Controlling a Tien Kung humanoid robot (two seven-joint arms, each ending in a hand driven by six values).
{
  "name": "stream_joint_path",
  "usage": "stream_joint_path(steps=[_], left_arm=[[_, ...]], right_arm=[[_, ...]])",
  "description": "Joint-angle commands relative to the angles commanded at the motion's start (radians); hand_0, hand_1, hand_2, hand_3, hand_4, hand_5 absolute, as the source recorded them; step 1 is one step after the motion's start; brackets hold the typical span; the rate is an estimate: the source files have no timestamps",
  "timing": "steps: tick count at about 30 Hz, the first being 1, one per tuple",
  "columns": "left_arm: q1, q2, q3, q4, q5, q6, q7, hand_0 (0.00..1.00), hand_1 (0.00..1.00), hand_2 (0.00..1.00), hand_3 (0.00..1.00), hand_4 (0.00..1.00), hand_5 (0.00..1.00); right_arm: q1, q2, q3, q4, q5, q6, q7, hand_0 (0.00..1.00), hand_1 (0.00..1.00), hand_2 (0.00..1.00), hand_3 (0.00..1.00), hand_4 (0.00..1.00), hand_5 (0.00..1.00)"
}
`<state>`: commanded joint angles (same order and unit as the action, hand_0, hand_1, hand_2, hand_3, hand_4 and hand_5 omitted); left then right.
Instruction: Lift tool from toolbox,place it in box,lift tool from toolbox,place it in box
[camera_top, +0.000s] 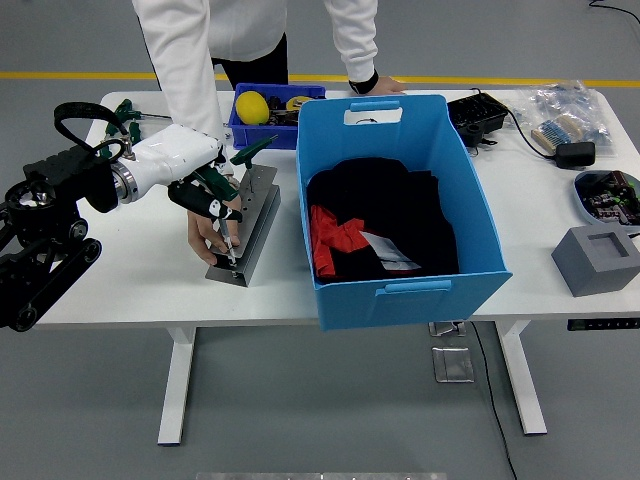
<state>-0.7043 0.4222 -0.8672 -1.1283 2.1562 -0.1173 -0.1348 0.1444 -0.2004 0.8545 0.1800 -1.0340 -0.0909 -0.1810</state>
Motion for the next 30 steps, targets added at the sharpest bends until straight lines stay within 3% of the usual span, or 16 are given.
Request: stream_joint_path(steps=[7,14,15,20,21,26,27,30], left_arm=[[-0.002,0.002,0.000,0.001,-0.021,0.024,-0.006,0.217,0.008,0.022,0.087,0.998,0.646],[-0.005,0.004,-0.001,-0.007,-0.029,0.020,-0.009,0.193,0.002,0.021,0.082,0.998,0.646],[-0.006,0.004,-0.001,-0.009,-0.031,0.019,-0.008,0.179,0.002,0.022,0.075,0.965,0.587],[-0.008,0.008,0.000,-0.019,-0.045,0.013,-0.007,0.179,0.002,0.022,0.075,0.965,0.587],[-0.009,0.009,0.000,-0.020,-0.049,0.012,-0.006,0.182,0.002,0.021,0.070,0.826,0.532],[-0.011,0.014,0.004,-0.028,-0.063,0.006,0.001,0.182,0.002,0.021,0.070,0.826,0.532],[-0.012,0.015,0.005,-0.029,-0.064,0.005,0.002,0.185,0.003,0.022,0.072,0.749,0.413],[-0.015,0.020,0.007,-0.035,-0.066,0.001,0.005,0.185,0.003,0.022,0.072,0.749,0.413]], right_arm=[[0.002,-0.002,0.001,0.000,0.001,-0.001,0.001,0.642,0.631,0.729,0.572,0.839,0.659],[0.003,-0.001,0.003,0.000,-0.001,-0.001,0.000,0.644,0.631,0.729,0.572,0.839,0.659],[0.002,-0.001,0.004,0.000,-0.002,-0.001,0.000,0.645,0.632,0.728,0.572,0.839,0.659],[0.002,-0.001,0.007,0.000,-0.007,-0.001,-0.001,0.645,0.632,0.728,0.572,0.839,0.659],[0.002,-0.001,0.008,0.000,-0.008,-0.001,-0.001,0.645,0.632,0.729,0.572,0.839,0.658],[0.001,-0.002,0.012,0.000,-0.011,0.000,-0.002,0.645,0.632,0.729,0.572,0.839,0.658],[0.001,-0.002,0.012,0.000,-0.012,-0.001,-0.002,0.644,0.631,0.728,0.572,0.838,0.657],[0.001,-0.002,0.014,0.000,-0.013,-0.001,-0.002,0.644,0.631,0.728,0.572,0.838,0.657]])
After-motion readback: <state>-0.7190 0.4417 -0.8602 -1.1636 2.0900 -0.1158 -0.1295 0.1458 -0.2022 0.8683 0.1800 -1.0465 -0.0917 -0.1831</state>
